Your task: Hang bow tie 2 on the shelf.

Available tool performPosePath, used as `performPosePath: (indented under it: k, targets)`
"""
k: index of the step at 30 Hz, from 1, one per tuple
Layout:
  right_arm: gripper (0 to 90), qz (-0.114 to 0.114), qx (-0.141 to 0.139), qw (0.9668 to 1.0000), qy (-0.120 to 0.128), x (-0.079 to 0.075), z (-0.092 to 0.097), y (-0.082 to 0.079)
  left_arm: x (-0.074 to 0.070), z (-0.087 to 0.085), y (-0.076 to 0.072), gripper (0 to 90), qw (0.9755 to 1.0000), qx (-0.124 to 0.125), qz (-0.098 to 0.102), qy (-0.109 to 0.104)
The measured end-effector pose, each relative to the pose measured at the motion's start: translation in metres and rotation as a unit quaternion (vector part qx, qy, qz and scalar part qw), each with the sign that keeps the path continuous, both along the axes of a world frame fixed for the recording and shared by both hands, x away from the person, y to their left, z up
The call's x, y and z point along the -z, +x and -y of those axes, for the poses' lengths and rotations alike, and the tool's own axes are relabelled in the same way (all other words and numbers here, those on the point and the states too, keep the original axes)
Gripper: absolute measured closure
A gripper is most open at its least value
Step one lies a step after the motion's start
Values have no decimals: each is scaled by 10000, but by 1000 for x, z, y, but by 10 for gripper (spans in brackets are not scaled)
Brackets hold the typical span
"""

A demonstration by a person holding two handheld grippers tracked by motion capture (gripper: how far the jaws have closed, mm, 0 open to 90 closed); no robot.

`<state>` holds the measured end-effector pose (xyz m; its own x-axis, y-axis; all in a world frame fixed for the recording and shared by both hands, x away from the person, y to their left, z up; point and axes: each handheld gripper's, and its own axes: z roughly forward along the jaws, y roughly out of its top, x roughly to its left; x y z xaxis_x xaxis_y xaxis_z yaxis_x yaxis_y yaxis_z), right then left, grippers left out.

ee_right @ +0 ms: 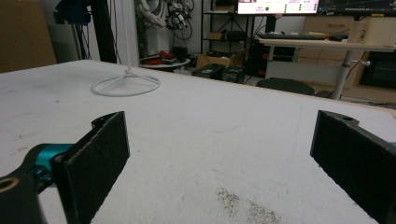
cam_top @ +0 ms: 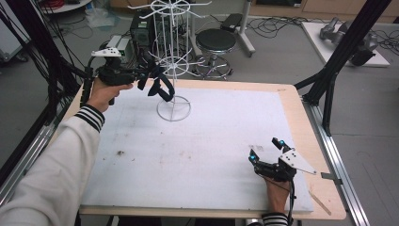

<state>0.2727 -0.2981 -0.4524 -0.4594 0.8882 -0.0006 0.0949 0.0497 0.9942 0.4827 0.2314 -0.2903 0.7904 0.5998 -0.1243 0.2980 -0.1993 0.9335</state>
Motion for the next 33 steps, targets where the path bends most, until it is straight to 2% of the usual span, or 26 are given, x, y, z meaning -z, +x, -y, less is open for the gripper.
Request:
performPosePath:
  k: [8, 24, 33]
  targets:
    - [39, -30, 4, 10000, 2, 0, 0, -1, 8, 2, 1, 762, 10000, 15, -71, 20]
    - [39, -3, 15, 10000, -16, 0, -1, 0, 26, -2, 2, 762, 9996, -74, -249, -139]
    - [39, 0, 10, 10000, -12, 0, 0, 0, 33, -4, 0, 762, 9994, -153, -306, -95]
